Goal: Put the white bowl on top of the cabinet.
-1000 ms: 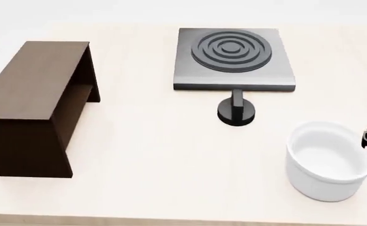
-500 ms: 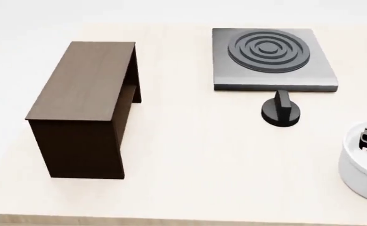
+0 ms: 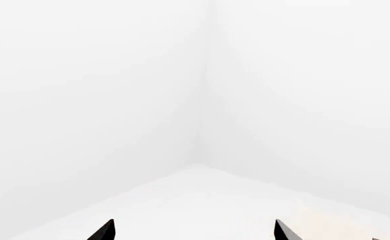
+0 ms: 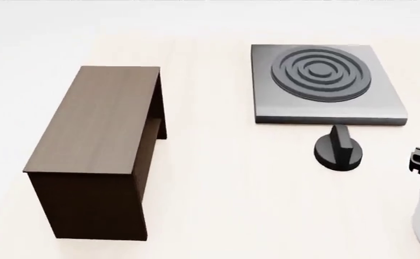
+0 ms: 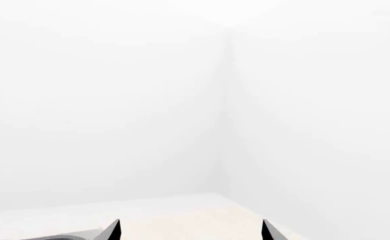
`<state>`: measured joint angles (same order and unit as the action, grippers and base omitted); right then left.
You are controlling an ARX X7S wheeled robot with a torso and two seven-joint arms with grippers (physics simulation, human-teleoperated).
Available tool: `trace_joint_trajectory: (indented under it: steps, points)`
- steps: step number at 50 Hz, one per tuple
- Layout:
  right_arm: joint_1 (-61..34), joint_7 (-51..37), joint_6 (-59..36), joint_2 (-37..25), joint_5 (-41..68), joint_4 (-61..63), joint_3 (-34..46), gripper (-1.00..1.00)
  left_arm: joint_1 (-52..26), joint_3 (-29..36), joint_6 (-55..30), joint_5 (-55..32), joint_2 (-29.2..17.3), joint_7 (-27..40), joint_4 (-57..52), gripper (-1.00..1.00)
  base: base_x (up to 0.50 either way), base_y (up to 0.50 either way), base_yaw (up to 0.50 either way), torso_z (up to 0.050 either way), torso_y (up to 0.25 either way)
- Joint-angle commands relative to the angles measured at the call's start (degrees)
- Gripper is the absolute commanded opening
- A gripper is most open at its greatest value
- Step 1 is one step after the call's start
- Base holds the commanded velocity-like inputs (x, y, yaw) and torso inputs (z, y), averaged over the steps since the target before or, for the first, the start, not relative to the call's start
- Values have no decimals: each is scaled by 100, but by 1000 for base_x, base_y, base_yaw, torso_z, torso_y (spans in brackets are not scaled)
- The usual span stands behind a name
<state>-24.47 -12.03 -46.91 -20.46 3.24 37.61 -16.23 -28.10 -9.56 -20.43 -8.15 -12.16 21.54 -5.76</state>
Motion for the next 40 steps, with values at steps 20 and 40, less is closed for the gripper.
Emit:
trace_joint_trajectory:
  steps: [20, 40]
  points:
    - [2, -22, 61, -6, 60, 11, 3, 100, 14, 74, 56, -67, -41, 49, 32, 100, 417, 0, 0, 0, 0]
    - [70, -64, 289, 41, 76, -116, 3, 100, 19, 107, 21, -122, -71, 93, 1, 100, 5, 0, 0, 0, 1]
